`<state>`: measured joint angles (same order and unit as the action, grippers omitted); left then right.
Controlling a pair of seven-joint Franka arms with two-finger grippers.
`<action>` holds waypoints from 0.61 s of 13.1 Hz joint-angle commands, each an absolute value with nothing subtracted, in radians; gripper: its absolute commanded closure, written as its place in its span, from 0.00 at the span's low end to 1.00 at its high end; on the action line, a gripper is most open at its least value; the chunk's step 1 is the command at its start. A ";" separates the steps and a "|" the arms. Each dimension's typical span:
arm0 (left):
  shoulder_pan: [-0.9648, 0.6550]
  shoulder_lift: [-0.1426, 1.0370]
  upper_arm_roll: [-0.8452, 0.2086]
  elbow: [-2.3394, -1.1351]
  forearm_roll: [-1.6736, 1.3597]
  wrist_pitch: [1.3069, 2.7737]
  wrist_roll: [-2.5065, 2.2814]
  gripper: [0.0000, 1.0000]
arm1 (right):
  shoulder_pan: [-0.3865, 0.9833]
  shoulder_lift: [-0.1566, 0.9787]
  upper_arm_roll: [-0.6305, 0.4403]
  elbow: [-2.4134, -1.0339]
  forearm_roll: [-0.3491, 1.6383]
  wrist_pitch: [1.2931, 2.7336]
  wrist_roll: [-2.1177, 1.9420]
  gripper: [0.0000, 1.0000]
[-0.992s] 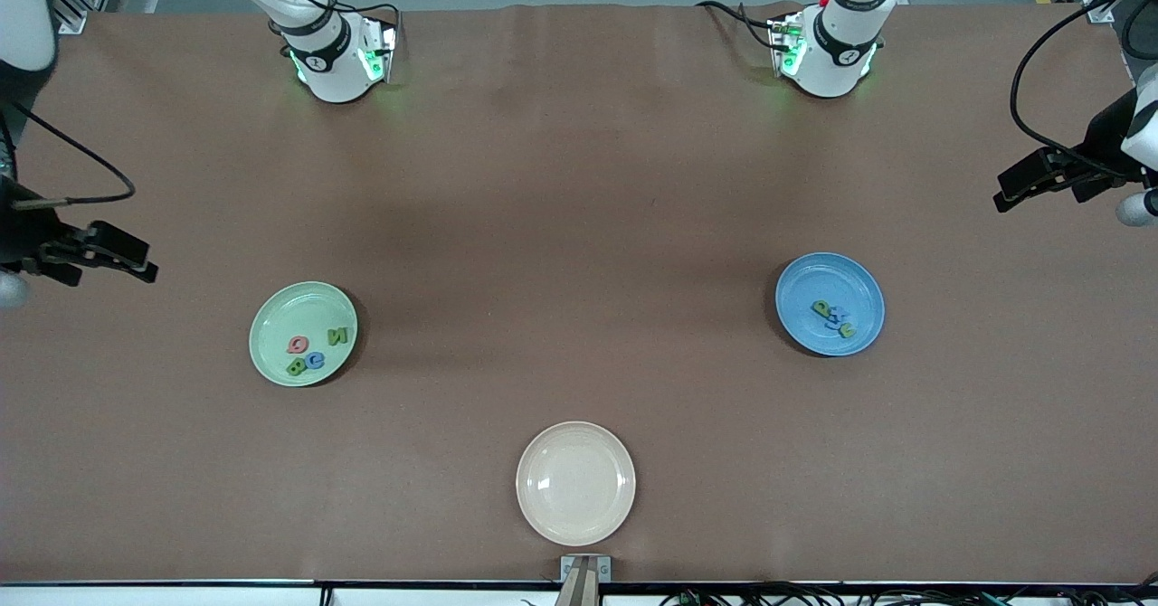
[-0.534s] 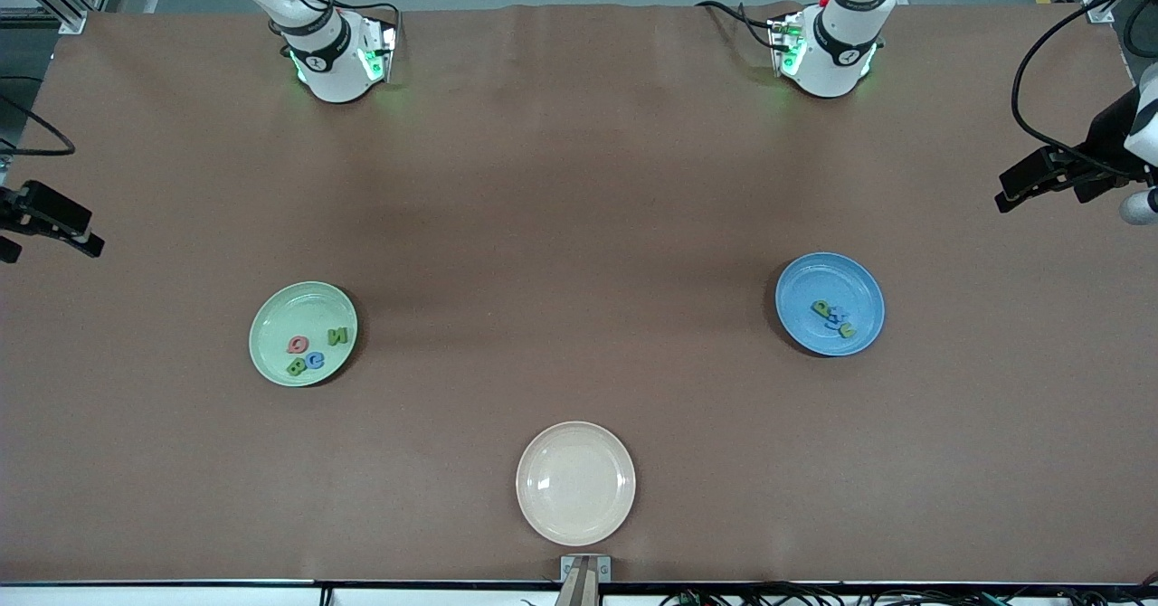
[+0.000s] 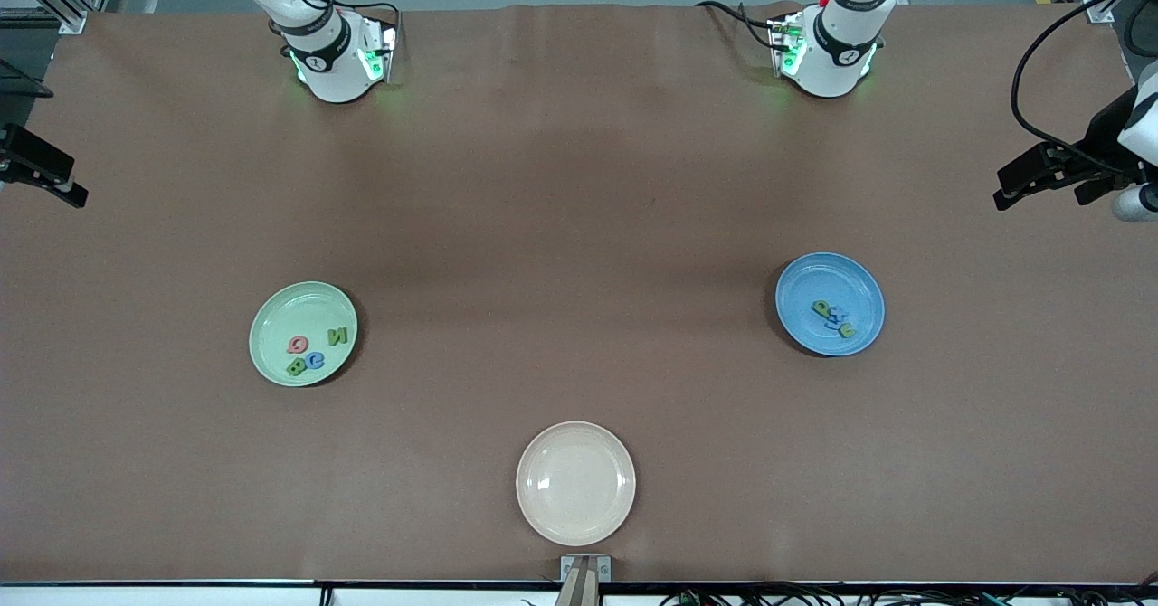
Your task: Sort upper and lower case letters into plates
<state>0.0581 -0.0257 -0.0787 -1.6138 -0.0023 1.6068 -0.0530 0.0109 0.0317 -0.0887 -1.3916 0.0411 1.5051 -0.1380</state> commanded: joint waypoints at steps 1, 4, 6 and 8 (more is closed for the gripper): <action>0.052 -0.031 -0.081 -1.601 0.002 1.556 -0.029 0.00 | -0.005 -0.061 -0.080 -1.489 0.026 1.520 -0.143 0.00; 0.055 -0.035 -0.118 -1.608 0.000 1.555 -0.044 0.00 | -0.005 -0.086 -0.080 -1.509 0.023 1.540 -0.144 0.00; 0.055 -0.037 -0.152 -1.618 0.000 1.562 -0.083 0.00 | -0.005 -0.081 -0.080 -1.506 0.014 1.563 -0.146 0.00; 0.057 -0.040 -0.173 -1.627 0.000 1.568 -0.121 0.00 | -0.005 -0.080 -0.080 -1.499 0.012 1.560 -0.146 0.00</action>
